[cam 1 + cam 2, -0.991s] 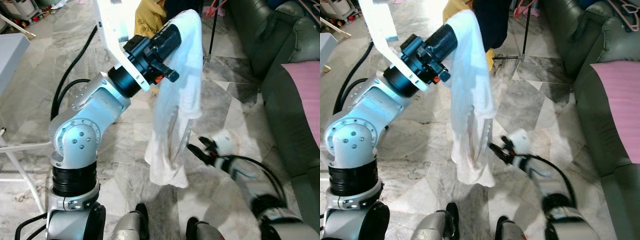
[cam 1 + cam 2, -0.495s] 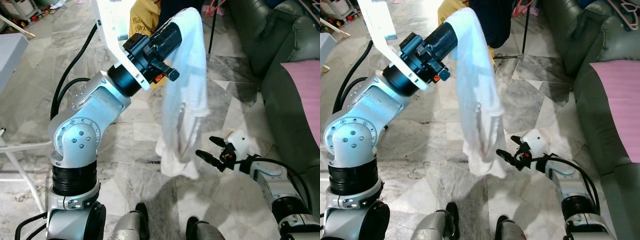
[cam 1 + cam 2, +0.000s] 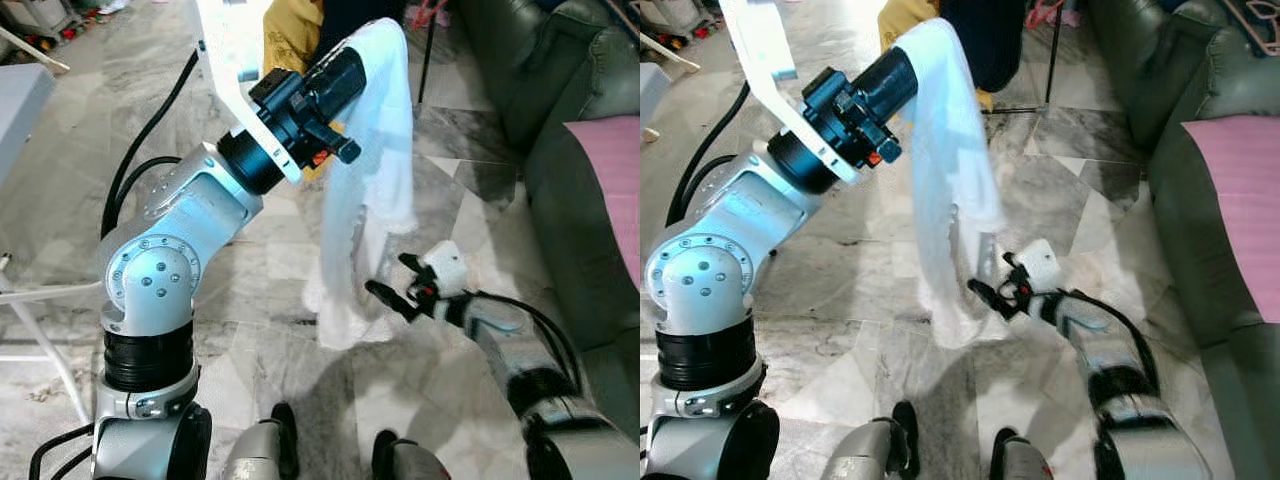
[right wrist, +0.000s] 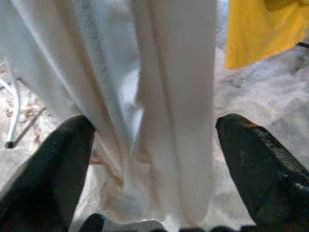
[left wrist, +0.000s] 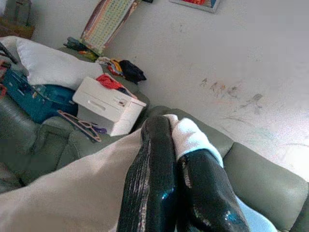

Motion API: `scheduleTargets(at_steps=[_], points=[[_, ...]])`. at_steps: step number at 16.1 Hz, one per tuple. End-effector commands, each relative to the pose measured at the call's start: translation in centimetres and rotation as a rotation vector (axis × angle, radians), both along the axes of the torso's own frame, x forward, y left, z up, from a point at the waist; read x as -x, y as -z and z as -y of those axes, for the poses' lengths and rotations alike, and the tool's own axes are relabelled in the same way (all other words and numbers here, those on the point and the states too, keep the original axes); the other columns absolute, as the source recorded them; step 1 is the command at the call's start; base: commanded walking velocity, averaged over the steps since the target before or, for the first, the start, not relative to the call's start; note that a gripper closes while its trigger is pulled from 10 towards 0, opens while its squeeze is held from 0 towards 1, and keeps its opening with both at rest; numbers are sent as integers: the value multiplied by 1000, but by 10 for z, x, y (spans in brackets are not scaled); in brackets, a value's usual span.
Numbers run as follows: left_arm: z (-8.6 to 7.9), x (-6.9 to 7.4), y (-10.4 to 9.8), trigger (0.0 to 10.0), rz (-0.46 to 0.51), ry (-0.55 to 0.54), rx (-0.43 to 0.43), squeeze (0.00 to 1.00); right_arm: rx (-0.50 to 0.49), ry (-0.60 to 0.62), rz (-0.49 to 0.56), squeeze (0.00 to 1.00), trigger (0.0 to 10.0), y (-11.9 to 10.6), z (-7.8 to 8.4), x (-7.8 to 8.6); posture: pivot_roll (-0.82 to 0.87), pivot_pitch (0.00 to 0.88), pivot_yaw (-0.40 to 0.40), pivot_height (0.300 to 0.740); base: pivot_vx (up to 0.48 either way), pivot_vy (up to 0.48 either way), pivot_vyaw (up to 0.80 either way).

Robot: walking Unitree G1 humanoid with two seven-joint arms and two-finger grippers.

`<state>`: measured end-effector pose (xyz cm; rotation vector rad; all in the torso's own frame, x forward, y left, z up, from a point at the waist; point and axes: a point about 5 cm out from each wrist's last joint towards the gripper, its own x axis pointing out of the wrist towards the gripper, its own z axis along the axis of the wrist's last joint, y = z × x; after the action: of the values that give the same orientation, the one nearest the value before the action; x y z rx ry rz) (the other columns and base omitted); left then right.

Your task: Hang hanger

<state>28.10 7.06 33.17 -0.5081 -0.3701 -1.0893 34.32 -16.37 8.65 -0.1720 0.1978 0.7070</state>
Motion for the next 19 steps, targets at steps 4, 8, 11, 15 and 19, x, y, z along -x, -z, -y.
scheduleTargets(at_steps=[4,8,11,15,19], points=[[-5,13,-15,10000,61,1,26,0,-76,32,-79,0,0,10,-14,0,126,279,45,740,0,0,0],[-6,14,-18,10000,56,-1,39,0,-136,-19,-164,0,0,26,-40,8,142,293,41,740,0,0,0],[-6,15,-20,10000,53,3,45,0,-135,-25,-176,0,0,28,-55,9,147,297,39,740,0,0,0],[-12,17,-29,10000,64,-12,64,0,-83,151,-136,0,0,25,-42,0,154,298,38,740,0,0,0],[-20,16,-38,10000,77,-26,88,0,-67,273,-170,0,0,39,-23,8,166,297,35,740,0,0,0]])
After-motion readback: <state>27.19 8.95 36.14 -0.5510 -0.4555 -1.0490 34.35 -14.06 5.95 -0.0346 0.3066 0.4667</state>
